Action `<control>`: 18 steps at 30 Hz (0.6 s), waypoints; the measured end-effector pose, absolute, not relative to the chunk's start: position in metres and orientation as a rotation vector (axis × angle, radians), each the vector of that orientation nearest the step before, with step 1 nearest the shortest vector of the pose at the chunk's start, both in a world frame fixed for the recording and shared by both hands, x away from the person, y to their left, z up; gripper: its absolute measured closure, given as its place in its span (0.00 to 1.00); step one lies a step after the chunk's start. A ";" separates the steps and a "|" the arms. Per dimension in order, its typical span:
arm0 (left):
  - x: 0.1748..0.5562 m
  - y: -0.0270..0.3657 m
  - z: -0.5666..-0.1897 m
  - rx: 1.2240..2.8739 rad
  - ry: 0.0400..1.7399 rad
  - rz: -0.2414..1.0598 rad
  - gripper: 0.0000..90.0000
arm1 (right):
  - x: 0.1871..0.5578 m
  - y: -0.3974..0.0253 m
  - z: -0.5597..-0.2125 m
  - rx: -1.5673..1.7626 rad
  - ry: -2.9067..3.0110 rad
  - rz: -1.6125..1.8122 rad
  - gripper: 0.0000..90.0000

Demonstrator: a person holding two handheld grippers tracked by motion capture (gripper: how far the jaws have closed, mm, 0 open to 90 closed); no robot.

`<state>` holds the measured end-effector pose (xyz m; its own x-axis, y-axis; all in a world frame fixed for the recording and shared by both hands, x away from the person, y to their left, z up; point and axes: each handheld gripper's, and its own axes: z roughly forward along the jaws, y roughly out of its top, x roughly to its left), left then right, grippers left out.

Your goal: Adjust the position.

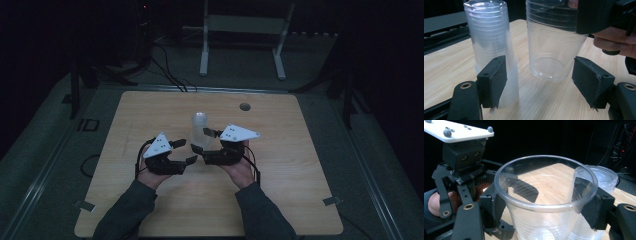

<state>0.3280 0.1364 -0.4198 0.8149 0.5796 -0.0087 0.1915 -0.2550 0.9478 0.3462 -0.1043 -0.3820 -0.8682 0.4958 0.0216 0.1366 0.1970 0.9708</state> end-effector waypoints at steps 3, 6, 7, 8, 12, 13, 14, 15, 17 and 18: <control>0.328 0.138 -0.419 1.818 0.595 0.414 0.31 | 0.346 -0.105 -0.383 0.602 2.178 1.706 0.32; 0.328 0.140 -0.419 1.814 0.599 0.417 0.31 | 0.347 -0.107 -0.383 0.606 2.174 1.702 0.32; 0.329 0.140 -0.419 1.813 0.600 0.417 0.31 | 0.347 -0.108 -0.383 0.607 2.174 1.700 0.32; 0.329 0.140 -0.419 1.812 0.602 0.417 0.31 | 0.347 -0.109 -0.383 0.608 2.172 1.698 0.32; 0.329 0.141 -0.420 1.811 0.606 0.417 0.31 | 0.347 -0.112 -0.383 0.617 2.167 1.688 0.32; 0.329 0.141 -0.420 1.811 0.606 0.416 0.31 | 0.347 -0.112 -0.383 0.618 2.165 1.687 0.32; 0.329 0.141 -0.420 1.811 0.606 0.417 0.31 | 0.347 -0.113 -0.384 0.621 2.165 1.687 0.32; 0.329 0.141 -0.419 1.811 0.606 0.417 0.31 | 0.347 -0.114 -0.384 0.625 2.165 1.686 0.32; 0.328 0.141 -0.419 1.811 0.604 0.419 0.31 | 0.347 -0.115 -0.385 0.629 2.163 1.687 0.32; 0.329 0.141 -0.419 1.809 0.605 0.420 0.31 | 0.347 -0.115 -0.385 0.629 2.162 1.685 0.32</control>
